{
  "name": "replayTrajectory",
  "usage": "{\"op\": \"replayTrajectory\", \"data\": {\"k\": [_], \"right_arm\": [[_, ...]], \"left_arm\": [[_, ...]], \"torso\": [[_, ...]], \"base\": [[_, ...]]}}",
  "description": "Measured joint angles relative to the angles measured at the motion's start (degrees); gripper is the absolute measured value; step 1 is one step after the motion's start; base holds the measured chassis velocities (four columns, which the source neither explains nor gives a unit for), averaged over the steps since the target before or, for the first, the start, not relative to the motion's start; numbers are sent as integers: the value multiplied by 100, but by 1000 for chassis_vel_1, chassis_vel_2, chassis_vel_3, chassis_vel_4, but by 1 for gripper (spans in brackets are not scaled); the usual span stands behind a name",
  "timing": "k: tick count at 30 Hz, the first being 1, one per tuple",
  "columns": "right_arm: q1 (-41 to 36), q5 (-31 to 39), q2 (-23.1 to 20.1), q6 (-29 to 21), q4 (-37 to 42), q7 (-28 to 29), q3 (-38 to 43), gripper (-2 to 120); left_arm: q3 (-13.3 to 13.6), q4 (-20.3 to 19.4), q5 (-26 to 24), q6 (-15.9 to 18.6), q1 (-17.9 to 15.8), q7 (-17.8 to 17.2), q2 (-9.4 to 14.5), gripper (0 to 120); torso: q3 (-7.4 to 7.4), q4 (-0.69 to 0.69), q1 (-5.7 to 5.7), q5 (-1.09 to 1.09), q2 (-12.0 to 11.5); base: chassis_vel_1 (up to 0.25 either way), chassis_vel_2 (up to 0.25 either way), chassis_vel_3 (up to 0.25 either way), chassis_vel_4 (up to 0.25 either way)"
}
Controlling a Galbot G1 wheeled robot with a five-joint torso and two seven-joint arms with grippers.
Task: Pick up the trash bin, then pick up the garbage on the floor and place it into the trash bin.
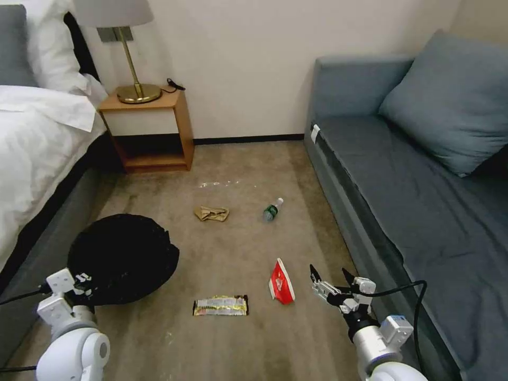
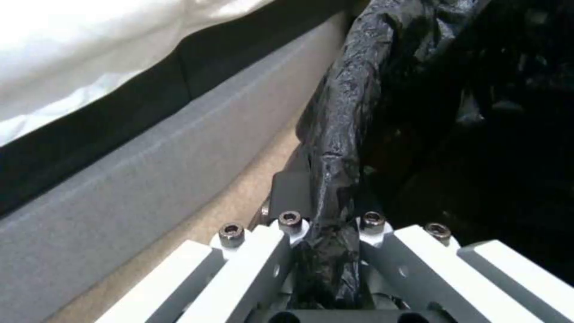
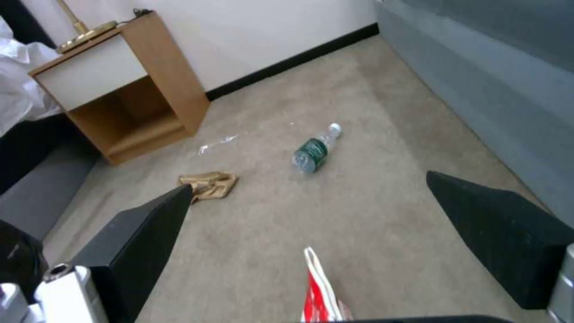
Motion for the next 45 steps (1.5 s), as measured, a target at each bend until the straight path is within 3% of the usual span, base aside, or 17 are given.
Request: {"op": "replayTrajectory", "data": {"k": [6, 14, 18, 23, 25, 32, 33, 37, 40, 42, 45], "right_arm": [[43, 11, -96, -48, -2, -64, -2, 100], [620, 21, -869, -486, -15, -513, -76, 100], [1367, 125, -1616, -823, -306, -704, -492, 100], [2104, 282, -2054, -1109, -741, -841, -1109, 100], [2858, 416, -2218, -1281, -1236, -973, -1622, 100], [4959, 814, -2095, -1416, -3070, -1062, -3178, 100], [4959, 814, -2095, -1416, -3070, -1062, -3178, 100], [5909, 904, -1719, -1407, -4134, -1210, -4239, 100], [6015, 901, -1612, -1404, -4330, -1243, -4428, 100], [6192, 720, -1190, -1391, -4938, -1396, -5028, 100], [6200, 609, -1063, -1391, -5137, -1434, -5179, 100]], "left_arm": [[-4, 78, 0, -63, 13, 1, -21, 2], [-1, 151, 12, -82, 7, 68, 60, 2], [4, 155, 77, -59, 25, 225, 108, 2], [14, 159, 167, -53, 33, 256, 71, 2], [23, 159, 283, -63, 73, 260, 27, 2], [3, 37, 585, -96, 207, 262, -44, 2], [3, 37, 585, -96, 207, 262, -44, 2], [-1, -107, 789, -136, 355, 262, -151, 2], [-1, -142, 821, -152, 387, 262, -181, 2], [-52, -318, 885, -198, 496, 262, -318, 2], [-100, -411, 859, -199, 470, 261, -405, 2]], "torso": [[0, 0, 0, 0, 0], [0, 0, 0, 0, 0], [0, 0, 0, 1, 0], [0, -1, 0, 1, 0], [0, -1, 0, 0, 0], [1, 1, 0, 0, 0], [1, 1, 0, 0, 0], [1, 1, 0, -1, 0], [1, 2, 0, -1, 0], [1, 1, 0, -1, 0], [0, 2, 0, 0, 0]], "base": [[-51, 52, 47, -65], [0, 0, 0, 0], [0, 0, 0, 0], [0, 0, 0, 0], [0, 0, 0, 0], [0, 0, 0, 0], [0, 0, 0, 0], [0, 0, 0, 0], [0, 0, 0, 0], [0, 0, 0, 0], [0, 0, 0, 0]]}}
